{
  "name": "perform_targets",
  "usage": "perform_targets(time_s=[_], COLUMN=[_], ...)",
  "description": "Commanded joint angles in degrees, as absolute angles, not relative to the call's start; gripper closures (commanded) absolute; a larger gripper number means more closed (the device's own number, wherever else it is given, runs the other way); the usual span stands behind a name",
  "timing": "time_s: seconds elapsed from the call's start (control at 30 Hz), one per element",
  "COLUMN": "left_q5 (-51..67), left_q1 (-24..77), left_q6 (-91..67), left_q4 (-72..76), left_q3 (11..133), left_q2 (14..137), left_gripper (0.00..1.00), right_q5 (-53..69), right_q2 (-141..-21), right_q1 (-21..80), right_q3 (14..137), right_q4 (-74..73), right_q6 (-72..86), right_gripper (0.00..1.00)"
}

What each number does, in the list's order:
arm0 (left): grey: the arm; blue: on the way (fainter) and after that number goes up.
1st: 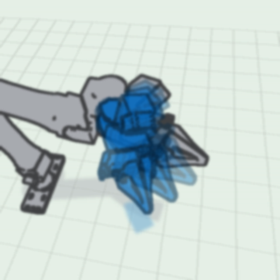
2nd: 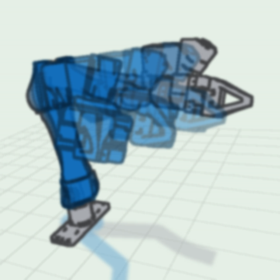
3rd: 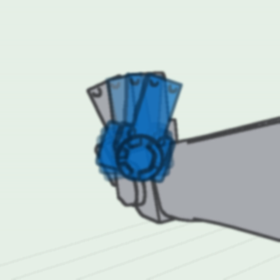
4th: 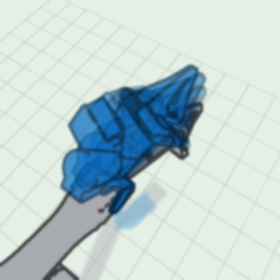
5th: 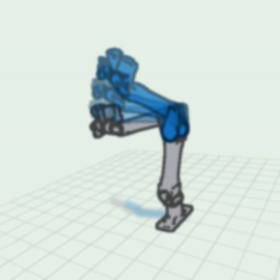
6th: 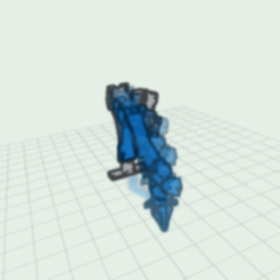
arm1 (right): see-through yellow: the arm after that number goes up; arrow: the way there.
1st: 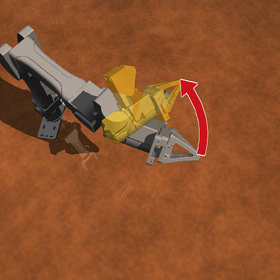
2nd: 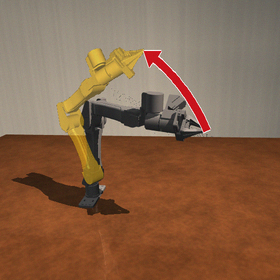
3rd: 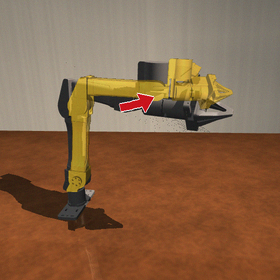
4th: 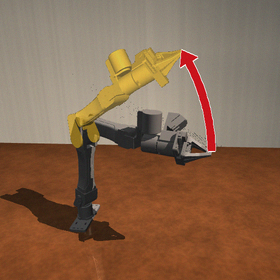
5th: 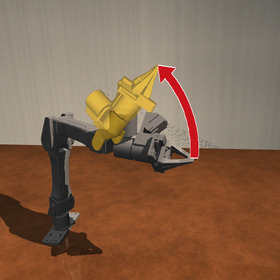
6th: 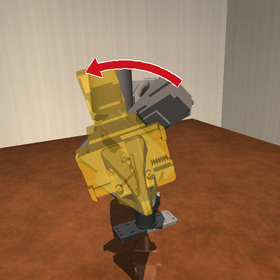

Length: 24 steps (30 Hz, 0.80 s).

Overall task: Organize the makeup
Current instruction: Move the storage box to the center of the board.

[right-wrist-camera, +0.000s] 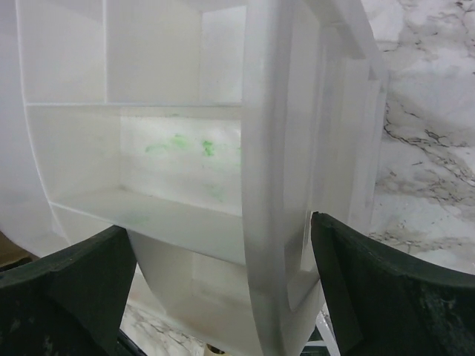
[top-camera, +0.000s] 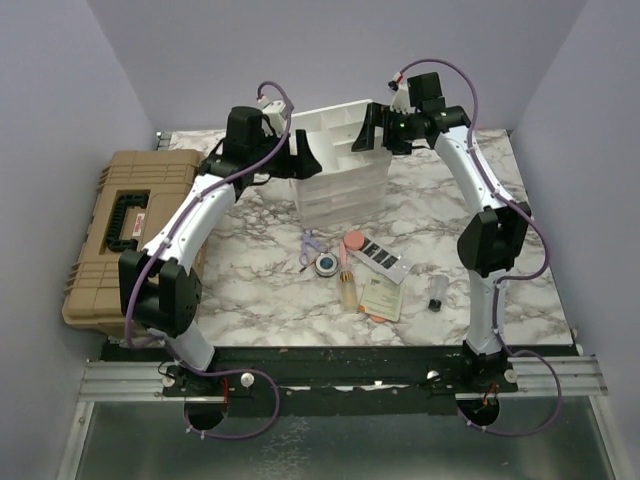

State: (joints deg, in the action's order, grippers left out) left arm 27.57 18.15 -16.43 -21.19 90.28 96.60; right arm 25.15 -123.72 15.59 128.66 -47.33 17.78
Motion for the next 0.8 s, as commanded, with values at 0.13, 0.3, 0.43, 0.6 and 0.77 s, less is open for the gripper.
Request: perform_targets(time_s=[0.13,0.3,0.43,0.6,0.77], left_q5=[17.0,12.7,11.7,7.7,5.9], left_q1=[19.1,18.8,18.7,18.6,17.1], left_q6=[-19.5,-20.2,-20.6,-20.5,-19.3], left_q4=[-16.1,-16.6,-17.1,-17.4,-19.3], left_q3=[78.7,75.5,73.1,70.8,71.7], left_q2=[83.1,79.3,75.5,72.3,71.7], left_gripper=[0.20,0.20,0.20,0.15,0.08], right_q5=[29.2,29.8,29.3,25.0,21.5], right_q2=[-129.9,-132.1,-133.3,-131.7,-125.6], right_q1=[20.1,22.7,23.8,23.4,19.5], right_q3=[134.7,136.7,137.7,138.3,134.9], right_q4=[-52.5,-51.8,-51.2,-46.4,-38.7], right_q6=[16.5,17.5,18.2,21.2,26.8], right_gripper=[0.00,0.00,0.00,0.00,0.00])
